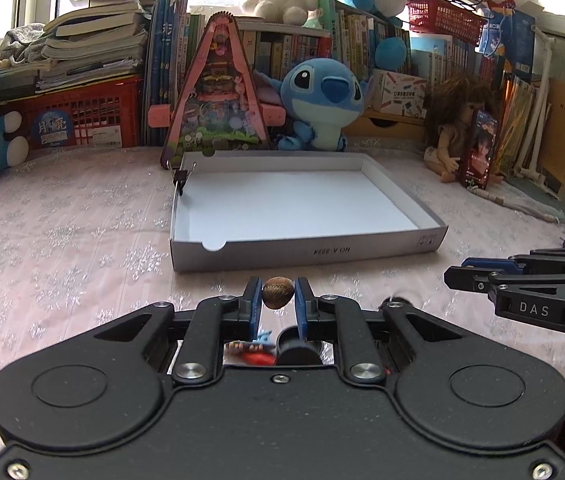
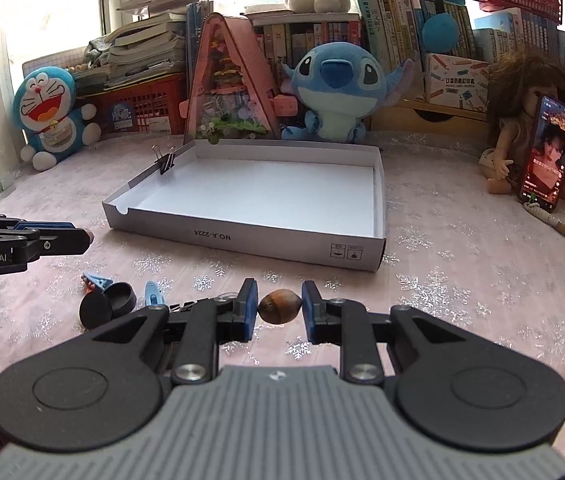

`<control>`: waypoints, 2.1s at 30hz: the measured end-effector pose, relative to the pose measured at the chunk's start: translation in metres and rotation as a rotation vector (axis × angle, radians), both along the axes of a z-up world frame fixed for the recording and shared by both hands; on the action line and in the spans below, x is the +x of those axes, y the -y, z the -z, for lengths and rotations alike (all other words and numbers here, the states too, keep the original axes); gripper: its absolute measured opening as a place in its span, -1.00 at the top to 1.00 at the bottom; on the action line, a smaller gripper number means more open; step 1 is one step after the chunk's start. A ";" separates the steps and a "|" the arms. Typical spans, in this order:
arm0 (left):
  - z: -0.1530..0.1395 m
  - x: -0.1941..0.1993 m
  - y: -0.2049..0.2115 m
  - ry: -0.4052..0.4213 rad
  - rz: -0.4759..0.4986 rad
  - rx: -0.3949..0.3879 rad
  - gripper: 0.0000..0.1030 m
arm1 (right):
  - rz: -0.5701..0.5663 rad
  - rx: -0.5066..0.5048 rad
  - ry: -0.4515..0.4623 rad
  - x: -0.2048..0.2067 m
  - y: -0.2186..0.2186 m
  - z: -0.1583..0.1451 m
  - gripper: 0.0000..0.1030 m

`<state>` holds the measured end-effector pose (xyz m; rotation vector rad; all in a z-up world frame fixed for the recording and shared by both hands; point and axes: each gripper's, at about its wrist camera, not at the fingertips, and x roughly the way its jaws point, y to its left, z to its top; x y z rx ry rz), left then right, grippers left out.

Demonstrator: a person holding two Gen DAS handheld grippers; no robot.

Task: Organize rigid objects
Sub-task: 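Lift the walnut with the left gripper while the right carries the hazelnut over the tray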

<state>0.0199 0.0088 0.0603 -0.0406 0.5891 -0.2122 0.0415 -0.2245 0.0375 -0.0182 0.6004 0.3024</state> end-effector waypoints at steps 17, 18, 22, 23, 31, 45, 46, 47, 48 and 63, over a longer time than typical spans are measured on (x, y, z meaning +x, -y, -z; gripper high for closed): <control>-0.018 0.068 -0.005 -0.064 -0.062 -0.156 0.69 | 0.060 0.126 -0.030 0.049 0.010 -0.019 0.45; -0.018 0.073 -0.003 -0.067 -0.068 -0.152 0.69 | 0.060 0.128 -0.031 0.052 0.009 -0.020 0.45; -0.017 0.094 0.002 -0.069 -0.066 -0.128 0.69 | 0.056 0.122 -0.026 0.066 0.002 -0.024 0.45; -0.017 0.098 0.004 -0.068 -0.063 -0.125 0.69 | 0.058 0.117 -0.022 0.068 -0.001 -0.025 0.45; -0.004 0.128 0.016 -0.114 -0.074 -0.073 0.69 | 0.049 0.109 -0.063 0.088 -0.018 -0.019 0.45; 0.016 0.201 0.027 -0.198 -0.159 -0.027 0.69 | 0.075 0.058 -0.120 0.150 -0.034 0.000 0.46; 0.017 0.208 0.028 -0.208 -0.159 -0.037 0.69 | 0.080 0.069 -0.131 0.156 -0.034 0.003 0.45; 0.018 0.213 0.030 -0.208 -0.149 -0.035 0.69 | 0.083 0.088 -0.147 0.162 -0.033 0.006 0.45; 0.019 0.218 0.033 -0.206 -0.138 -0.014 0.68 | 0.087 0.098 -0.163 0.167 -0.033 0.009 0.45; 0.040 0.256 0.048 -0.206 -0.162 0.079 0.68 | 0.121 0.056 -0.165 0.199 -0.045 0.024 0.46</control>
